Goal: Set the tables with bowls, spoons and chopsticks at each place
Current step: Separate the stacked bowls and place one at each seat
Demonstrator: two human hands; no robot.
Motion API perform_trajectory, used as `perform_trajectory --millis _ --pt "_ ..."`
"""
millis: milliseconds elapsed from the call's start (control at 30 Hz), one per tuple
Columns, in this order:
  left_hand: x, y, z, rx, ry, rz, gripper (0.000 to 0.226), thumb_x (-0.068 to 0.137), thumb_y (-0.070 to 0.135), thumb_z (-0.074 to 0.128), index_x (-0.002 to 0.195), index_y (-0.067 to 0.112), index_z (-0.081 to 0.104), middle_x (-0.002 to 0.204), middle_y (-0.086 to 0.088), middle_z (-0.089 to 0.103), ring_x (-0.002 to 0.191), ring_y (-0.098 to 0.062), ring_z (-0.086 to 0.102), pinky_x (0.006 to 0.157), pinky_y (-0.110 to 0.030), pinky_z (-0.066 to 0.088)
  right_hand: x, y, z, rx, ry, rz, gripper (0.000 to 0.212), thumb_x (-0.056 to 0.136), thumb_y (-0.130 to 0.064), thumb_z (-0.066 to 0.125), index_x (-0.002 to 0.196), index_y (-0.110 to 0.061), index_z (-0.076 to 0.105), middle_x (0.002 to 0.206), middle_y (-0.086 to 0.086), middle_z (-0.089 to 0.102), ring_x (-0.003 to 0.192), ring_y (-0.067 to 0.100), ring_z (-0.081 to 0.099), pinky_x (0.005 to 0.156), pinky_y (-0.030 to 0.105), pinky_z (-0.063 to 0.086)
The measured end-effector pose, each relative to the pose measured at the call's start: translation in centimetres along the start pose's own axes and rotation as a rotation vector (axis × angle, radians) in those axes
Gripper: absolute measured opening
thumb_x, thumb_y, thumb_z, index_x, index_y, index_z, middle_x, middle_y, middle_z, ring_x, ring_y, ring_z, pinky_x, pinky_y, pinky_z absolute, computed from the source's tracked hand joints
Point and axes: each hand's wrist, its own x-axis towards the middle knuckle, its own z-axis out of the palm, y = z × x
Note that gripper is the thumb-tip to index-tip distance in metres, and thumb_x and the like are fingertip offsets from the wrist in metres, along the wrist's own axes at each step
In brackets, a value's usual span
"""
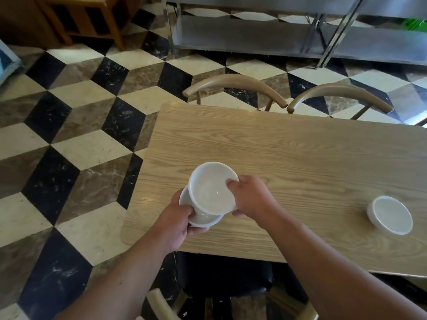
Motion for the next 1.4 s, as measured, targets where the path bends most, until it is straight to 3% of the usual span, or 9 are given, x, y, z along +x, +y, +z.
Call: perform_trajectory --millis 67,167,233,533,767,1000,1167,1267,1400 --pt "0.3 -0.2 0.0 0.001 0.044 0.001 0.066 0.093 -0.01 0.042 0.139 0.036 0.054 0.142 -0.01 0.058 0.118 -0.041 0.07 0.08 -0.056 0.066 0.6 0.8 -0.3 0.024 0.02 -0.014 0.026 0.106 -0.034 0.054 0.094 -0.016 0.07 0.084 0.005 0.071 0.07 0.027 0.071 0.073 0.048 0.065" --pt "0.7 -0.2 -0.2 0.02 0.119 0.008 0.064 0.093 -0.011 0.04 0.135 0.036 0.054 0.137 -0.009 0.054 0.118 -0.04 0.066 0.074 -0.051 0.067 2.1 2.4 -0.7 0.135 0.061 0.018 0.024 0.107 -0.029 0.051 0.108 -0.014 0.07 0.082 0.005 0.069 0.06 0.02 0.067 0.052 0.036 0.06" --pt "0.9 -0.4 -0.6 0.017 0.171 0.0 0.064 0.095 -0.01 0.041 0.138 0.036 0.052 0.134 -0.007 0.052 0.118 -0.041 0.064 0.07 -0.048 0.067 3.3 3.6 -0.7 0.221 0.069 0.068 0.025 0.107 -0.024 0.049 0.116 -0.011 0.068 0.081 0.008 0.069 0.053 0.018 0.064 0.047 0.03 0.055" --pt "1.8 -1.1 -2.3 -0.017 0.272 -0.031 0.066 0.097 -0.009 0.043 0.141 0.039 0.051 0.136 -0.01 0.052 0.12 -0.044 0.065 0.066 -0.046 0.067 6.3 8.6 1.0 0.25 0.097 0.17 0.044 0.095 -0.004 0.045 0.134 -0.019 0.057 0.109 0.013 0.071 0.065 0.024 0.073 0.051 0.032 0.06" --pt "2.2 -1.0 -1.8 -0.014 0.253 -0.022 0.066 0.098 -0.009 0.044 0.14 0.041 0.051 0.136 -0.01 0.054 0.12 -0.041 0.066 0.079 -0.055 0.066 7.6 10.1 1.7 0.087 0.072 0.179 0.03 0.096 -0.005 0.045 0.122 -0.018 0.054 0.12 0.011 0.066 0.072 0.029 0.078 0.048 0.027 0.057" --pt "2.7 -1.1 -1.6 -0.005 0.237 -0.021 0.067 0.098 -0.009 0.044 0.14 0.041 0.052 0.137 -0.009 0.054 0.119 -0.041 0.066 0.081 -0.057 0.066 8.4 10.9 2.7 0.069 0.073 0.206 0.035 0.096 -0.004 0.045 0.128 -0.013 0.056 0.12 0.012 0.065 0.079 0.034 0.077 0.04 0.022 0.051" --pt "2.6 -0.9 -1.3 -0.009 0.231 -0.029 0.065 0.098 -0.01 0.044 0.138 0.041 0.053 0.136 -0.009 0.054 0.12 -0.04 0.065 0.079 -0.055 0.066 8.7 11.1 2.8 0.057 0.077 0.224 0.036 0.096 -0.005 0.046 0.13 -0.011 0.054 0.115 0.014 0.068 0.06 0.025 0.068 0.036 0.019 0.045" --pt "2.2 -0.4 -1.2 -0.003 0.224 -0.03 0.064 0.099 -0.009 0.045 0.137 0.041 0.054 0.137 -0.01 0.053 0.119 -0.04 0.066 0.076 -0.053 0.067 8.6 11.0 2.4 -0.113 0.058 0.216 0.04 0.097 -0.025 0.054 0.136 -0.017 0.052 0.101 0.004 0.072 0.06 0.024 0.068 0.051 0.027 0.05" --pt "1.6 1.0 -1.3 -0.002 0.211 -0.005 0.065 0.098 -0.009 0.044 0.136 0.042 0.055 0.137 -0.009 0.055 0.117 -0.039 0.068 0.075 -0.052 0.067 7.1 8.8 0.8 -0.284 0.348 0.018 0.052 0.097 -0.045 0.061 0.142 -0.02 0.054 0.119 0.005 0.07 0.105 0.031 0.069 0.08 0.037 0.05"
